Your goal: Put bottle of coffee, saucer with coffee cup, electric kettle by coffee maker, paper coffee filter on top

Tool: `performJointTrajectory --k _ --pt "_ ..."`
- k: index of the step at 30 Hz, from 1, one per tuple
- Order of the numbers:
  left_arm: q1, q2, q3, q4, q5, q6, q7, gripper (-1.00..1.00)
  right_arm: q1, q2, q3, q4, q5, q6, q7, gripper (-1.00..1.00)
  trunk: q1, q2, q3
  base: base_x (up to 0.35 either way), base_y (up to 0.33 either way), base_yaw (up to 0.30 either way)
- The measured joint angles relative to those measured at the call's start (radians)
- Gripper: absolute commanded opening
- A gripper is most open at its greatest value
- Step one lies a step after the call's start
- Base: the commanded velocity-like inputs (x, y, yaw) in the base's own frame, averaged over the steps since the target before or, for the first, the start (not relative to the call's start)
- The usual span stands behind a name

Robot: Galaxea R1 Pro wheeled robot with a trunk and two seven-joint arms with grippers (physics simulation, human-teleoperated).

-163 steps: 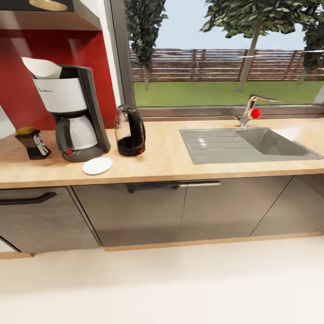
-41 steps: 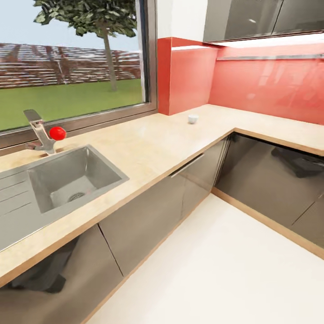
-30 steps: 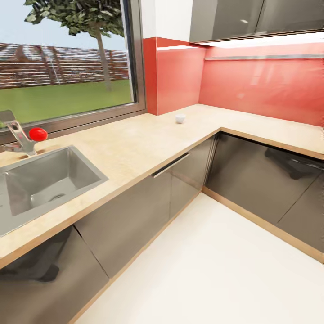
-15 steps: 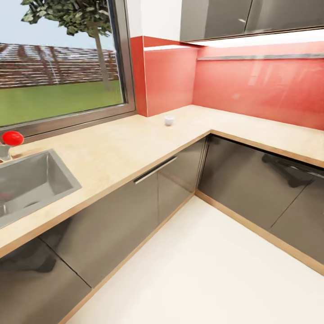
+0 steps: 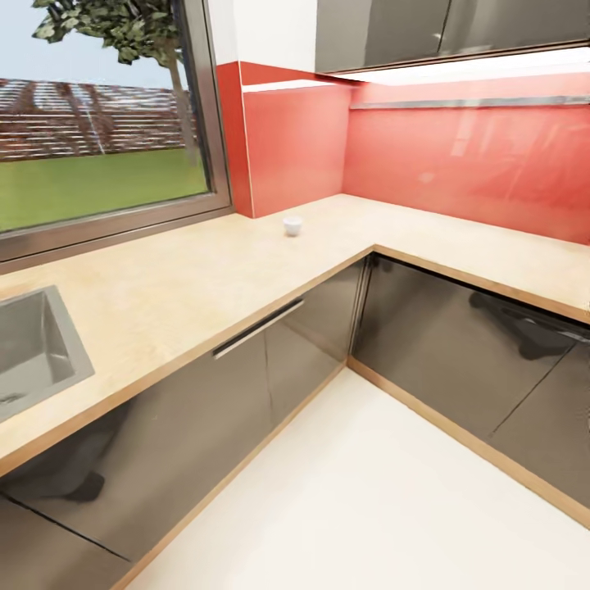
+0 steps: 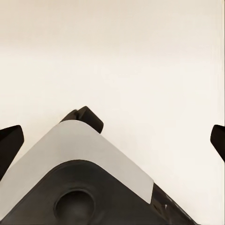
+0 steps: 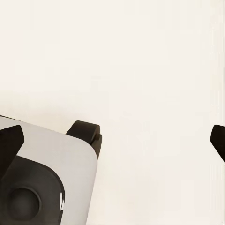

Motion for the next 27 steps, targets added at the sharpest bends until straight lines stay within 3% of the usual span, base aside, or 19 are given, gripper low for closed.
performJointTrajectory --k 14,19,27 --pt "0.0 0.0 0.0 0.0 0.0 0.0 0.0 1.0 0.0 0.0 0.002 0.0 0.0 -0.001 0.0 1.0 0.0 0.0 0.0 0.017 -0.3 0.009" --pt "0.0 0.0 0.0 0.0 0.0 0.0 0.0 1.0 0.0 0.001 0.002 0.0 0.002 -0.001 0.0 1.0 0.0 0.0 0.0 0.0 -0.252 0.189" --pt "0.0 0.0 0.0 0.0 0.0 0.0 0.0 1.0 0.001 0.001 0.003 0.0 0.003 -0.002 -0.001 1.0 0.0 0.0 0.0 0.0 -0.039 0.262"
